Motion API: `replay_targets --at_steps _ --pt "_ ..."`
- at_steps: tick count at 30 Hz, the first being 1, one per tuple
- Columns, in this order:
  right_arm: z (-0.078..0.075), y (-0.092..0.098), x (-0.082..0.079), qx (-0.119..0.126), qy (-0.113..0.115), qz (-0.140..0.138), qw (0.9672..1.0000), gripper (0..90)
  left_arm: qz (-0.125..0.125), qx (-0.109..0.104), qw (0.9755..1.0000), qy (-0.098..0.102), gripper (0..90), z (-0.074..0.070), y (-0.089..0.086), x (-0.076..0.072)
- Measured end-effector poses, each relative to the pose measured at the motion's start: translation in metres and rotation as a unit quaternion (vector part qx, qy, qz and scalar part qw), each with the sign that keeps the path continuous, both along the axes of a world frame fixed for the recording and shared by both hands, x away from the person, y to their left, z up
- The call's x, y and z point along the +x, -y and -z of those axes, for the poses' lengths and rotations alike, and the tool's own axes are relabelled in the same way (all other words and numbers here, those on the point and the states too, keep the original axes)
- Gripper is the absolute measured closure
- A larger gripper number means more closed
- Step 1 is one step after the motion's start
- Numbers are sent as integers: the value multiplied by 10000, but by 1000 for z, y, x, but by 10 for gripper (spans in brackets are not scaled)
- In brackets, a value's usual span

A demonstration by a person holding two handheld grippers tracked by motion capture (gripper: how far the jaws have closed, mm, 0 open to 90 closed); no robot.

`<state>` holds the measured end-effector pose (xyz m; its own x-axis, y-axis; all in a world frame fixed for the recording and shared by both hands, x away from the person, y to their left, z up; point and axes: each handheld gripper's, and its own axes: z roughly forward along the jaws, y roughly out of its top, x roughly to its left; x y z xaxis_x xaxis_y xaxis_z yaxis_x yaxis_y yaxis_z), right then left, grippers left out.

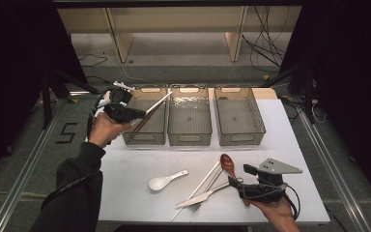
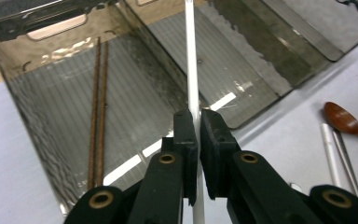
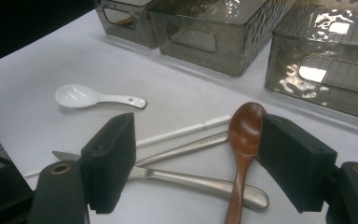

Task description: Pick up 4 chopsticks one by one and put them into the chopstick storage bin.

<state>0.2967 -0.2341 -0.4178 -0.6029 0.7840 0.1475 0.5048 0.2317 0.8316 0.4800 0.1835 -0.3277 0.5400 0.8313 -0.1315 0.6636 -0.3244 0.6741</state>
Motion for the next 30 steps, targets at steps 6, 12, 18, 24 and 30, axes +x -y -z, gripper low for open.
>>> replay_targets --at_steps 6,12,18,24,30 --pt "0 0 0 2 -10 -11 10000 287 -237 84 9997 -70 851 6 -7 16" --pt "0 0 0 14 -6 -7 10000 287 -400 61 9990 -167 851 15 -12 29" --pt "0 0 0 25 -5 -13 10000 287 -581 52 9981 -208 850 26 -16 40" --pt "0 0 0 25 -8 -23 10000 287 -613 138 9978 -220 850 33 -16 48" --pt "0 0 0 44 -17 -23 10000 287 -648 110 9977 -191 849 39 -14 55"
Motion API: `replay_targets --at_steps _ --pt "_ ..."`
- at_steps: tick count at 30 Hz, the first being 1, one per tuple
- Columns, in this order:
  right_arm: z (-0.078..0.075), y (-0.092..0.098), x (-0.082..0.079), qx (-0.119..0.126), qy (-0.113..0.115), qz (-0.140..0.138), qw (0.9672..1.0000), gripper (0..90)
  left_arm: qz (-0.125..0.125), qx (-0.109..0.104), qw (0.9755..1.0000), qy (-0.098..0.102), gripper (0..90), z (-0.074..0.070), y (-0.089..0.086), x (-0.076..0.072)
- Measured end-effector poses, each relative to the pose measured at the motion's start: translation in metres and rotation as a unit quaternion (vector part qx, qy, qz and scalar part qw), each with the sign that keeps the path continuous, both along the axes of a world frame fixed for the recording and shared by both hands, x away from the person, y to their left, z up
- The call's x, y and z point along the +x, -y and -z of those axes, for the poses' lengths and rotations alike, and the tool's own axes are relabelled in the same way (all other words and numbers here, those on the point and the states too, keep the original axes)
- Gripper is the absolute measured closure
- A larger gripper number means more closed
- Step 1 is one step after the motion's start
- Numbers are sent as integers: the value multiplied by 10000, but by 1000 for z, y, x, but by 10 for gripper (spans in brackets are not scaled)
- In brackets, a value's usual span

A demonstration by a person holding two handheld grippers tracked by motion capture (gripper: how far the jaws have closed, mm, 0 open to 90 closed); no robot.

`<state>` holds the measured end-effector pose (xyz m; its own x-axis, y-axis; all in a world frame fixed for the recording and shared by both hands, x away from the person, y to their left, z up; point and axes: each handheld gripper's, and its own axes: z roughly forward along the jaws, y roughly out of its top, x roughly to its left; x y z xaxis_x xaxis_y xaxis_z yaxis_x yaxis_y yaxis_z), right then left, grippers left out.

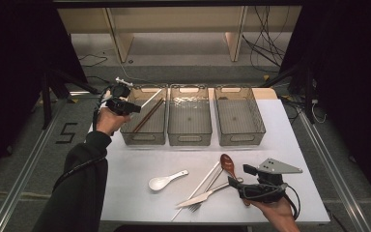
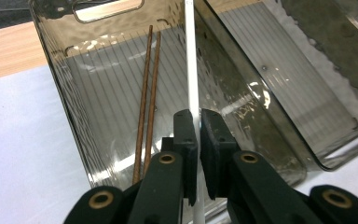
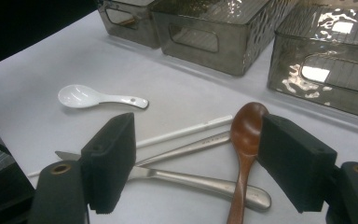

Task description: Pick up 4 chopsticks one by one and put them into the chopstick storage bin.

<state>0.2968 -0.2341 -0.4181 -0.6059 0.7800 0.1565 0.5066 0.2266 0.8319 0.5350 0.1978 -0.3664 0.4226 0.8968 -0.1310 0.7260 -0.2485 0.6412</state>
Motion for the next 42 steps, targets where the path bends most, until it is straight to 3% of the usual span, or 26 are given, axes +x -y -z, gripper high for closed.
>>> replay_targets --at_steps 12,19,22,25,32,37,39,42 --pt "0 1 0 14 -7 -10 10000 287 -24 155 9998 -80 849 17 3 10" --pt "0 1 -1 9 -19 -18 10000 288 -109 274 9994 206 834 26 5 11" --pt "0 1 -1 11 -14 -11 10000 288 -151 185 9989 407 726 26 4 10" --pt "0 1 -1 9 -26 -8 10000 289 -132 201 9986 472 696 24 7 7" --pt "0 1 -2 3 -14 5 10000 289 123 164 9991 360 593 14 13 -4" --pt "0 1 -1 0 -10 5 10000 289 246 -113 9996 96 490 8 18 -16" --pt "0 1 -2 -7 -10 10 10000 288 361 -90 9993 -60 438 9 21 -22" --pt "0 1 -1 -6 -10 9 10000 288 505 -89 9986 -113 379 8 25 -32"
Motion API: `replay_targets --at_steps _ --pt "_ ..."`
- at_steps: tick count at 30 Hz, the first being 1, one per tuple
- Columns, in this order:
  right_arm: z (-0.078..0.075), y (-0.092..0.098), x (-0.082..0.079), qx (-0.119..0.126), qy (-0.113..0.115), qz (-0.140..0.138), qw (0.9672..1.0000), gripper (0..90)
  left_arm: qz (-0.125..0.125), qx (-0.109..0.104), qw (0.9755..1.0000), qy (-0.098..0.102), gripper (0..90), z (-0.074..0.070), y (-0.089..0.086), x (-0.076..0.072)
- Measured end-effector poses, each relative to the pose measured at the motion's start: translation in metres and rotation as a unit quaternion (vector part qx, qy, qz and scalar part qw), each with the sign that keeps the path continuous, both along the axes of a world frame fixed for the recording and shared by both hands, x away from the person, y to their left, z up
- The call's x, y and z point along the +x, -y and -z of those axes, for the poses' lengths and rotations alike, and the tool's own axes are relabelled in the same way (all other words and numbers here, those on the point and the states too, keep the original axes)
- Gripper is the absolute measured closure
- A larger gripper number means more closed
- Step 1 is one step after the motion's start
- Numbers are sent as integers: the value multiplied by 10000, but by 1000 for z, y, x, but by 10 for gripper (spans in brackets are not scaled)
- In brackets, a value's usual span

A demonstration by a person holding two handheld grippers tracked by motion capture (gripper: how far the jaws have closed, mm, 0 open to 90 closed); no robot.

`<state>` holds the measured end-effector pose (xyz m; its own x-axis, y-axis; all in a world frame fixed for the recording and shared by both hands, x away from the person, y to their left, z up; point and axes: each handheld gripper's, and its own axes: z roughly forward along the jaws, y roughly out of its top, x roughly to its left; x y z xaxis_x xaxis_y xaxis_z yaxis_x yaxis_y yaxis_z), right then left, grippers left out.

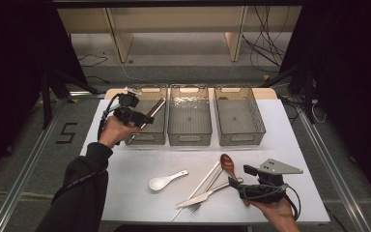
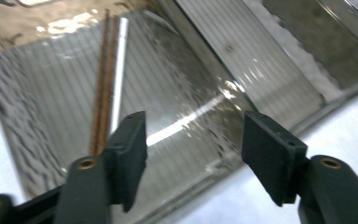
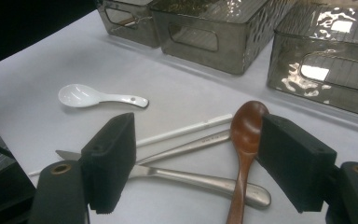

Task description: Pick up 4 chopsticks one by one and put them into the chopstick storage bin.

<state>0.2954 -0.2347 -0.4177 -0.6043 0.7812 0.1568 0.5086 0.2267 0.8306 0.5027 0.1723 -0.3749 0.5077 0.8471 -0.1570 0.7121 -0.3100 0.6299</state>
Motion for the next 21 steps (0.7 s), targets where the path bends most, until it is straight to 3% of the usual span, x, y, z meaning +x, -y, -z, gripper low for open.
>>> replay_targets --at_steps 4,8,12,21 --pt "0 0 0 0 -3 -1 10000 288 68 -122 9999 3 336 -1 6 -15" --pt "0 0 0 -8 -3 4 10000 288 196 -20 9998 -12 293 0 14 -32" --pt "0 -1 0 -18 6 6 10000 288 327 -72 9994 -16 269 1 22 -49" --pt "-1 -1 -1 -30 46 -13 10000 287 824 2 9966 26 240 4 54 -82"
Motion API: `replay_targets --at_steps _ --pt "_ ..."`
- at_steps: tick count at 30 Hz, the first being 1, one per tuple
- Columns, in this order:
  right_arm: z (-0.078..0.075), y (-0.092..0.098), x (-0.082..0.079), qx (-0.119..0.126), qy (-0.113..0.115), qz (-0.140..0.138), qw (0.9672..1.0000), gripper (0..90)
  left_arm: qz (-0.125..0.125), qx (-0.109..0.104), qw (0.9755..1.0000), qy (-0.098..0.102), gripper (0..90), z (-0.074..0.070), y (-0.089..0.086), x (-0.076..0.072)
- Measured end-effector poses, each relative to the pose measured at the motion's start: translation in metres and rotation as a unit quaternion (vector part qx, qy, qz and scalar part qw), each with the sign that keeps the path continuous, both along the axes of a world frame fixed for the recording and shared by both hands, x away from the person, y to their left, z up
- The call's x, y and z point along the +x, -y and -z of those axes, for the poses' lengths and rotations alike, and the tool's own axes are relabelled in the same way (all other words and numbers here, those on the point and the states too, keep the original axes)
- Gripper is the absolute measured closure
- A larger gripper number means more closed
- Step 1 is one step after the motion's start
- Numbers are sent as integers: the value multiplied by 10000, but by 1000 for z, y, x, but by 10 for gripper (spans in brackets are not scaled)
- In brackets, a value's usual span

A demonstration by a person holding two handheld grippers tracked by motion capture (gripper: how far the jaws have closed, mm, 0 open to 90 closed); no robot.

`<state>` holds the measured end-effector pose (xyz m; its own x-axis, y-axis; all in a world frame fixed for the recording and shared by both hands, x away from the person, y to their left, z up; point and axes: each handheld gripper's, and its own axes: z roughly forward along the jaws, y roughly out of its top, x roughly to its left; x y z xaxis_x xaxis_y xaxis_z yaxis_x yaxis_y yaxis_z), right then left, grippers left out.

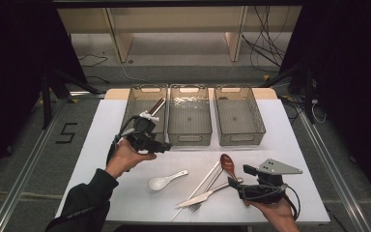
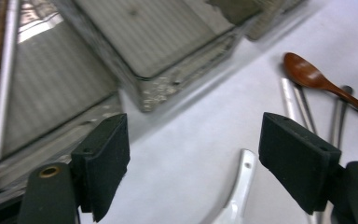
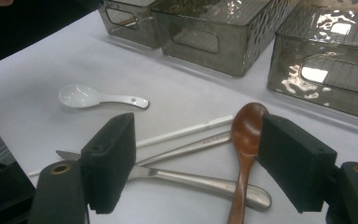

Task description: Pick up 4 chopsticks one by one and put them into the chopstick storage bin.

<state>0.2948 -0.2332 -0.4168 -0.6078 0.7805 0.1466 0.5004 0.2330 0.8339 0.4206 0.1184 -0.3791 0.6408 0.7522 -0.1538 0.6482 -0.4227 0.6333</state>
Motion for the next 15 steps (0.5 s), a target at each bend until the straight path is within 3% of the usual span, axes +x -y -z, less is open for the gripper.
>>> replay_targets --at_steps 11,15 --pt "0 0 0 -6 -7 -6 10000 287 282 154 9993 -167 226 14 24 -13" --pt "0 0 0 -6 1 -12 10000 288 402 304 9984 -261 226 21 33 -17"
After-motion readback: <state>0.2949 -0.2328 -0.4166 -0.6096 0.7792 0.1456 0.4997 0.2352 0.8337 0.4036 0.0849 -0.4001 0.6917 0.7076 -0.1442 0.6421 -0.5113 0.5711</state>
